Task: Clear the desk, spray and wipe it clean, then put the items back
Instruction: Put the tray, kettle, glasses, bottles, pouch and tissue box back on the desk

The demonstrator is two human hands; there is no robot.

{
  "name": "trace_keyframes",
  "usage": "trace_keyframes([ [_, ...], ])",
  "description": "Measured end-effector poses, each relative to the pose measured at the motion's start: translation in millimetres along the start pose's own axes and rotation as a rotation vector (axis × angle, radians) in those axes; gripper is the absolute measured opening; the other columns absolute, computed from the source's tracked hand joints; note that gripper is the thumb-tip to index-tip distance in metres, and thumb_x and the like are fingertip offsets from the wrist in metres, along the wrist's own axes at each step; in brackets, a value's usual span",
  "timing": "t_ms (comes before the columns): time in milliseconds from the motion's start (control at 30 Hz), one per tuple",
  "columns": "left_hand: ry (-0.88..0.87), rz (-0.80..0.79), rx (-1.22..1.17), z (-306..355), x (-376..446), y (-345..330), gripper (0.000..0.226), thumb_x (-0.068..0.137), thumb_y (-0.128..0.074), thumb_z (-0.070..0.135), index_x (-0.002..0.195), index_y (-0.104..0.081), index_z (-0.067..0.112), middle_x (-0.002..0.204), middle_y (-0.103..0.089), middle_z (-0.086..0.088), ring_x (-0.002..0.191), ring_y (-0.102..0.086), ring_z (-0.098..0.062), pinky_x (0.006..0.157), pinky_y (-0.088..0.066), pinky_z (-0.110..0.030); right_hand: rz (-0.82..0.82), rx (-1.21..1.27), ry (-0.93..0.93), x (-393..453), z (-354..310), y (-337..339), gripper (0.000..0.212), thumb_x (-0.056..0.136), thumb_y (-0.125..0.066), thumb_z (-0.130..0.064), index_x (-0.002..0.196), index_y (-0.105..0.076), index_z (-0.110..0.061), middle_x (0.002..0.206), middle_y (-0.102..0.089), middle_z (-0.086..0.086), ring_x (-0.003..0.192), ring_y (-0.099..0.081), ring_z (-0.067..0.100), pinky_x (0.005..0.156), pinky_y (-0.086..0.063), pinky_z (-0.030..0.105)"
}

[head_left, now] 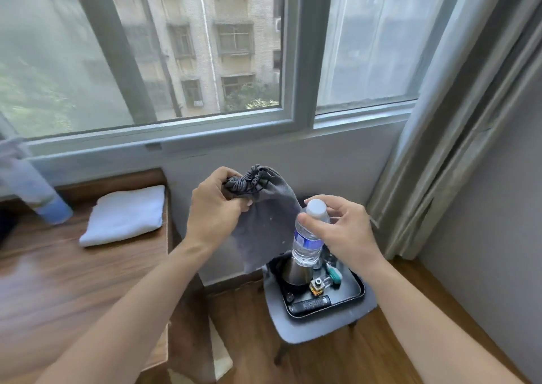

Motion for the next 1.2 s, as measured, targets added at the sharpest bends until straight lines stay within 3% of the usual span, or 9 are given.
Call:
trace_keyframes([
  [67,0.032,0.068,-0.003,1,-24,39,0.038,0.065,-0.078,0.005,0.086,-0.07,0.035,0.076,-0.077,0.002,0.08,-0.077,-0.029,0.081,-0.062,-0.056,-0.066,0.043,0.03,-14,-25,-22,0.024,0.076,-0.09,-0.022,0.096,-0.078,-0.028,0.091,-0.077,-0.007,0.085,-0.073,0.015,0.08,-0.061,0.039],
  [200,0.069,0.211,0.038,0,-75,119,0.036,0.067,-0.081,-0.001,0.084,-0.075,0.03,0.073,-0.077,0.003,0.077,-0.077,-0.027,0.077,-0.063,-0.055,-0.229,0.143,0.092,-44,-76,-76,0.026,0.078,-0.088,-0.02,0.101,-0.077,-0.024,0.091,-0.077,-0.005,0.081,-0.071,0.009,0.068,-0.056,0.022],
  [367,0.12,0.393,0.106,-2,-132,221,0.038,0.071,-0.085,-0.003,0.083,-0.075,0.033,0.07,-0.076,0.002,0.07,-0.076,-0.024,0.073,-0.063,-0.055,-0.431,0.17,0.175,-77,-132,-159,0.025,0.079,-0.086,-0.024,0.102,-0.077,-0.022,0.092,-0.076,-0.012,0.085,-0.072,0.009,0.065,-0.055,0.018],
  [633,0.211,0.634,0.197,-32,-206,392,0.029,0.07,-0.087,0.003,0.078,-0.076,0.029,0.07,-0.076,0.006,0.071,-0.077,-0.018,0.073,-0.064,-0.052,-0.645,0.229,0.255,-130,-204,-311,0.02,0.077,-0.087,-0.022,0.094,-0.08,-0.03,0.089,-0.076,-0.003,0.077,-0.073,0.019,0.066,-0.059,0.029],
  [800,0.249,0.697,0.247,-64,-233,495,0.029,0.07,-0.091,0.007,0.077,-0.077,0.031,0.071,-0.076,0.012,0.07,-0.075,-0.01,0.071,-0.064,-0.042,-0.705,0.203,0.282,-159,-235,-417,0.02,0.079,-0.087,-0.02,0.091,-0.078,-0.033,0.088,-0.075,-0.009,0.077,-0.071,0.008,0.066,-0.057,0.026],
  [933,0.285,0.717,0.254,-95,-248,576,0.026,0.066,-0.089,0.018,0.081,-0.076,0.036,0.07,-0.076,0.009,0.072,-0.076,-0.02,0.073,-0.064,-0.051,-0.737,0.16,0.284,-180,-252,-501,0.021,0.078,-0.086,-0.026,0.095,-0.077,-0.035,0.096,-0.074,-0.016,0.088,-0.068,0.006,0.074,-0.059,0.034],
  [1033,0.303,0.745,0.271,-114,-259,630,0.03,0.069,-0.087,0.011,0.083,-0.076,0.036,0.069,-0.075,0.01,0.072,-0.076,-0.02,0.074,-0.063,-0.052,-0.771,0.152,0.287,-197,-265,-555,0.02,0.078,-0.086,-0.026,0.088,-0.076,-0.041,0.094,-0.072,-0.021,0.088,-0.066,0.002,0.072,-0.057,0.029],
  [1200,0.334,0.803,0.292,-141,-266,707,0.03,0.07,-0.085,0.01,0.085,-0.075,0.034,0.069,-0.076,0.008,0.074,-0.076,-0.02,0.076,-0.063,-0.05,-0.815,0.158,0.255,-216,-284,-635,0.02,0.079,-0.086,-0.025,0.094,-0.078,-0.036,0.092,-0.075,-0.015,0.087,-0.071,0.01,0.074,-0.063,0.041],
])
Point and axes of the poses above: each hand's wrist, its own x-axis towards the middle knuckle, its own y-axis out of the back of the hand, z = x × y, the point moved 2 cm from there along x, towards the middle knuckle
